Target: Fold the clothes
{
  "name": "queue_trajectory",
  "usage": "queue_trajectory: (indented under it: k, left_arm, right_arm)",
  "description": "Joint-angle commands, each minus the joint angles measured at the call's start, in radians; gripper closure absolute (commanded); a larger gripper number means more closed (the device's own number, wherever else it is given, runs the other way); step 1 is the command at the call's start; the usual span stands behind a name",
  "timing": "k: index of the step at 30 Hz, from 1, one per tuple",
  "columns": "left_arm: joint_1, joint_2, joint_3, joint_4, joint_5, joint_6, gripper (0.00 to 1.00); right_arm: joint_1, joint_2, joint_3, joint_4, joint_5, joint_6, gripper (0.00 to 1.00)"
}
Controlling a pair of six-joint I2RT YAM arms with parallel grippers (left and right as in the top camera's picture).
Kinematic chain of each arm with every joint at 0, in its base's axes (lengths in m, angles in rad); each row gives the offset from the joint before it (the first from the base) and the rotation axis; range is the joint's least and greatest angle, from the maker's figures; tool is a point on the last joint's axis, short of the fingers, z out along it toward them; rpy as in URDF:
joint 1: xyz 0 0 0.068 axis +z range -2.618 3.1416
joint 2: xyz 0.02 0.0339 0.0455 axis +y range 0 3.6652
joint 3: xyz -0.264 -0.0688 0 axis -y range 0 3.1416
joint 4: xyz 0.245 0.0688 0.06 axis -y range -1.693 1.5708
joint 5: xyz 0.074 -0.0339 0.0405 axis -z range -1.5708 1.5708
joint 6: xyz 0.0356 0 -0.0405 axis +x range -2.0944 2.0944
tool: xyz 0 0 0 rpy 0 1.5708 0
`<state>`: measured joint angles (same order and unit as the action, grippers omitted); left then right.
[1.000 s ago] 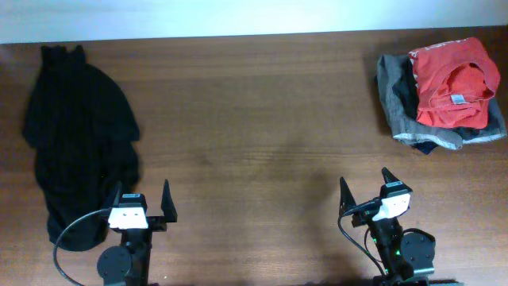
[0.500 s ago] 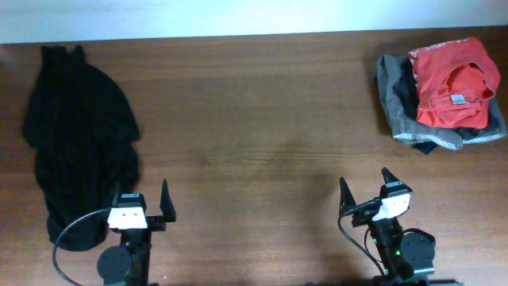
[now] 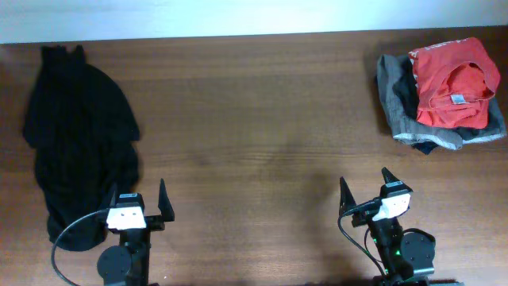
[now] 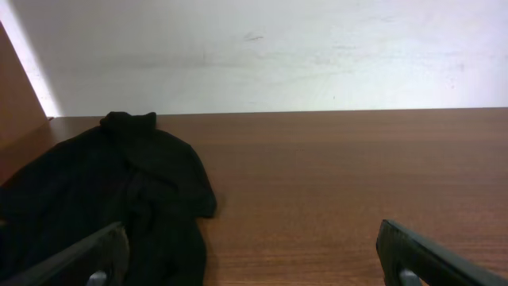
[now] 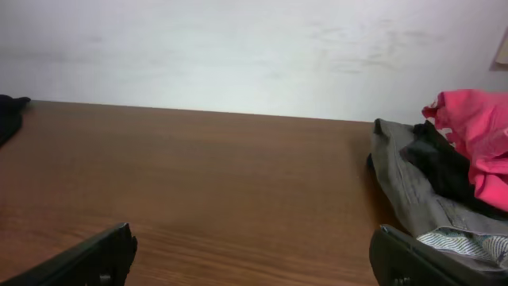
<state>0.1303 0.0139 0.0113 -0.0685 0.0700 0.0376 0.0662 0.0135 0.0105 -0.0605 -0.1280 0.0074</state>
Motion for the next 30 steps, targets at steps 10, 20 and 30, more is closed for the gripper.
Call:
queue_trajectory:
  k: [10,20,30]
  left_arm:
    - [0.003,-0.007,-0.002,0.094,-0.003,0.016,0.01]
    - [0.003,-0.003,0.000,0.144,0.110,0.016,0.01]
    - [0.003,0.309,0.217,0.128,0.110,0.029,0.01]
  right_arm:
    - [0.006,-0.008,-0.005,0.079,0.008,0.009,0.02]
    - [0.006,-0.004,0.061,0.076,-0.003,0.008,0.02]
    - [0.006,0.254,0.356,-0.069,-0.003,-0.030,0.02]
